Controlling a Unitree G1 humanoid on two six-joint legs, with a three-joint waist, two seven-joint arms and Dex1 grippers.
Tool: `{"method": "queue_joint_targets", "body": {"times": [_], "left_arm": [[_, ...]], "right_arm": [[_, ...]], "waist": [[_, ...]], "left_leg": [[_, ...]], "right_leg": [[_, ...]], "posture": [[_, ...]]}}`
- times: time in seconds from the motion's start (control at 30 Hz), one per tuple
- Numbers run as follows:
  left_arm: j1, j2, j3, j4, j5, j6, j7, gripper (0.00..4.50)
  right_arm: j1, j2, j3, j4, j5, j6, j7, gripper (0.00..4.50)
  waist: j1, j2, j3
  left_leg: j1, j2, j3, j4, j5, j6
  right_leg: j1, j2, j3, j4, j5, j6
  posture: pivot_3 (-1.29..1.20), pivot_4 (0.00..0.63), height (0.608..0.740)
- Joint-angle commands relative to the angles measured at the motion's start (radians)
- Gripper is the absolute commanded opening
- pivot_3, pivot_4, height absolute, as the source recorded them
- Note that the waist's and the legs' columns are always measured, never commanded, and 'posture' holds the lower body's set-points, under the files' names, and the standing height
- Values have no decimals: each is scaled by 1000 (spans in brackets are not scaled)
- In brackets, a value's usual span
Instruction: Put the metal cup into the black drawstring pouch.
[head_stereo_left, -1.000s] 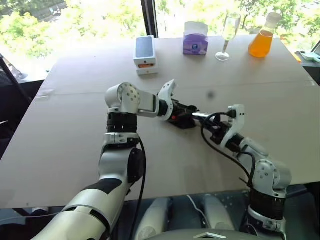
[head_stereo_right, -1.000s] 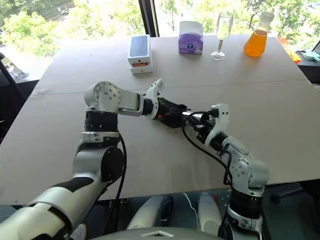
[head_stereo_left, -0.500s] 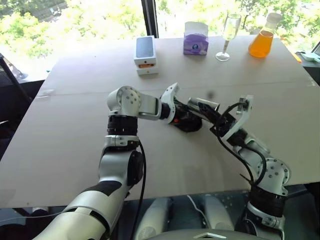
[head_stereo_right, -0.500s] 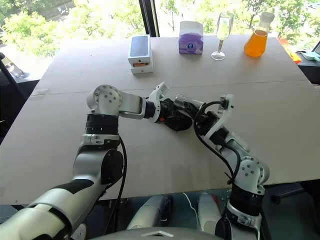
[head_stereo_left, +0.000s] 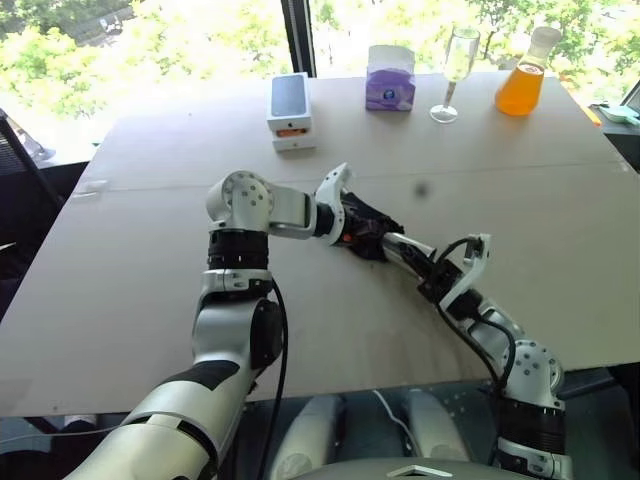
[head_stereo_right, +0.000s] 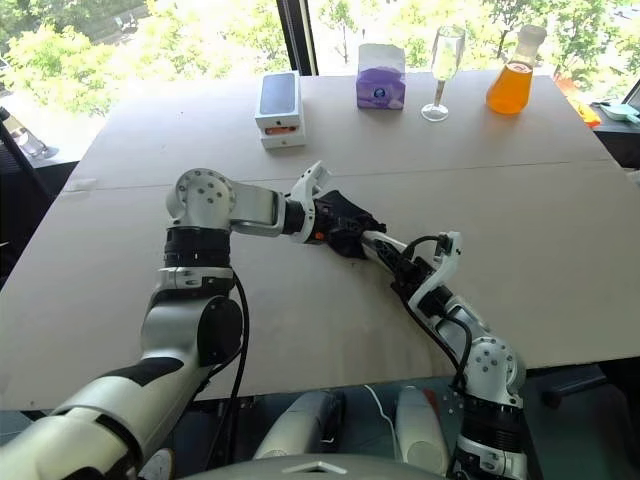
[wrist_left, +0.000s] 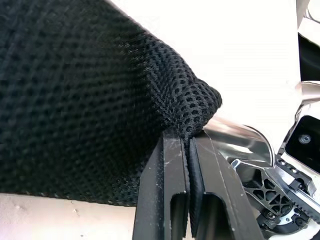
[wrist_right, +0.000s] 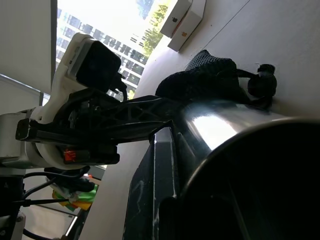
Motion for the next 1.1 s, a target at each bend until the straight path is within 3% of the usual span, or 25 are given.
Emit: {"method": "queue_joint_targets", "body": {"times": [0.03,0.43,0.67,0.97,1.1], "left_arm": [[-14,-6,-1,-31,-39,3,3,0],[-25,2,-39,-33,-111,3,19,0],[-21,12,-57,-15,-256,3,76,0],[-33,47,-97,7,-424,3,149,0],[-19,34,-78,21,-468,3,211,0]], "right_arm": [[8,6,46,0,24,-1,17,83],[-80,-132,332,-4,-353,-218,28,83],[-166,-56,315,85,-424,-441,42,83],[-250,-64,342,264,-571,-572,40,83],[-318,-90,425,297,-701,-650,57,83]], "waist": [[-1,0,0],[0,0,-1],[-1,0,0],[-2,-1,0],[-2,-1,0]], "left_leg": [[0,0,0,0,0,0],[4,0,1,0,0,0],[3,0,1,0,0,0],[3,0,1,1,0,0],[3,0,2,1,0,0]], "right_leg": [[0,0,0,0,0,0],[1,4,2,2,0,0],[1,4,3,2,0,0],[1,4,3,2,0,0],[0,4,3,3,0,0]], "posture": [[0,150,740],[0,150,740],[0,150,740],[0,150,740],[0,150,740]]}}
